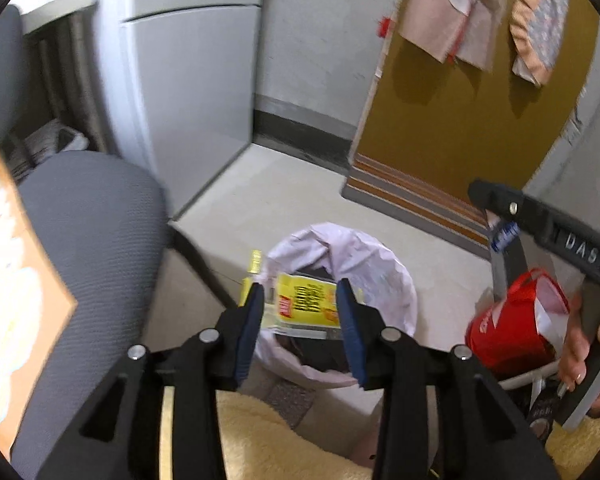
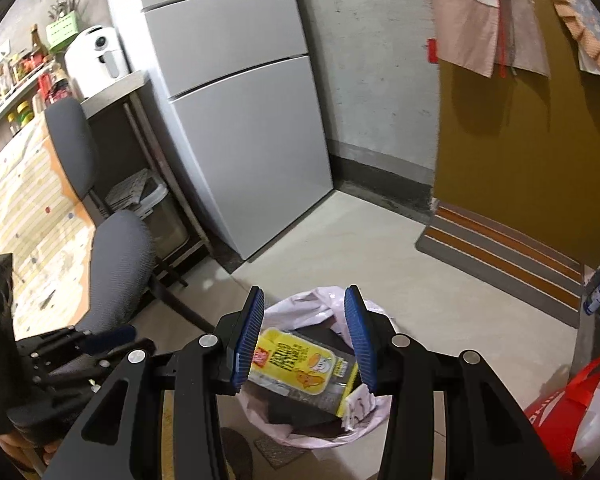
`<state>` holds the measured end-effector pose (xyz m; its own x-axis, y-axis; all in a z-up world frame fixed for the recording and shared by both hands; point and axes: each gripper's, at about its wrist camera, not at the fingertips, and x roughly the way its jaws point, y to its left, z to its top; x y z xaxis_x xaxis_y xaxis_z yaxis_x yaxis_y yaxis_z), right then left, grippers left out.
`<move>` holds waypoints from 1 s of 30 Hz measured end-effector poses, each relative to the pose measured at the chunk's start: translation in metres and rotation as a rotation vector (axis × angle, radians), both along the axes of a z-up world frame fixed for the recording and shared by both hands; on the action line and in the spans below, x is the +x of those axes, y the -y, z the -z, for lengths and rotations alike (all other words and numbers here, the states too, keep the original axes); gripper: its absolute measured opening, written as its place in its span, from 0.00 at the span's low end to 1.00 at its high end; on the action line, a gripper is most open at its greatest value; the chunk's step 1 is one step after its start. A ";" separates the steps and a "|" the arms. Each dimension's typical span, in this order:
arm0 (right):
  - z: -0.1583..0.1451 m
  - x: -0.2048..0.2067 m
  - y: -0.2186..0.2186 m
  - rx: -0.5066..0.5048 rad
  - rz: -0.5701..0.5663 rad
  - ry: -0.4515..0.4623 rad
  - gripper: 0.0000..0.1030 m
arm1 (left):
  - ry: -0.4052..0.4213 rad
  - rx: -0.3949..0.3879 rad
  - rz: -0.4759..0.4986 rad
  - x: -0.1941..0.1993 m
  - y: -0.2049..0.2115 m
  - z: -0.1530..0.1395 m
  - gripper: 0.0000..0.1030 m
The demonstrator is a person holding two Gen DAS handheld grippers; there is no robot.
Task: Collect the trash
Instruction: 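Move both tools back over the items on the chair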
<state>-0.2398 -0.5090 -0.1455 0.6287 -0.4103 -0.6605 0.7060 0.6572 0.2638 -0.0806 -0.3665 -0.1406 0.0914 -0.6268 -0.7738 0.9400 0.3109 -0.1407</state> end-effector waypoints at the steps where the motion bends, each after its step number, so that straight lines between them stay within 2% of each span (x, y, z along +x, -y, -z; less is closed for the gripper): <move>1: -0.001 0.004 -0.004 0.004 -0.018 0.006 0.43 | 0.003 -0.007 -0.019 0.005 -0.007 -0.003 0.37; 4: -0.006 0.026 -0.023 0.010 -0.118 0.032 0.44 | 0.001 -0.020 -0.094 0.023 -0.034 -0.011 0.37; 7: -0.012 0.055 -0.047 0.003 -0.229 0.041 0.54 | 0.007 -0.013 -0.188 0.044 -0.066 -0.015 0.37; 19: -0.054 0.192 -0.153 -0.028 -0.653 0.068 0.58 | 0.052 0.002 -0.580 0.126 -0.208 -0.027 0.37; 29: -0.046 0.290 -0.231 -0.036 -0.836 0.003 0.59 | 0.072 0.023 -0.825 0.174 -0.309 -0.028 0.37; 30: -0.044 0.300 -0.237 -0.031 -0.846 -0.004 0.62 | 0.069 0.020 -0.840 0.177 -0.315 -0.029 0.37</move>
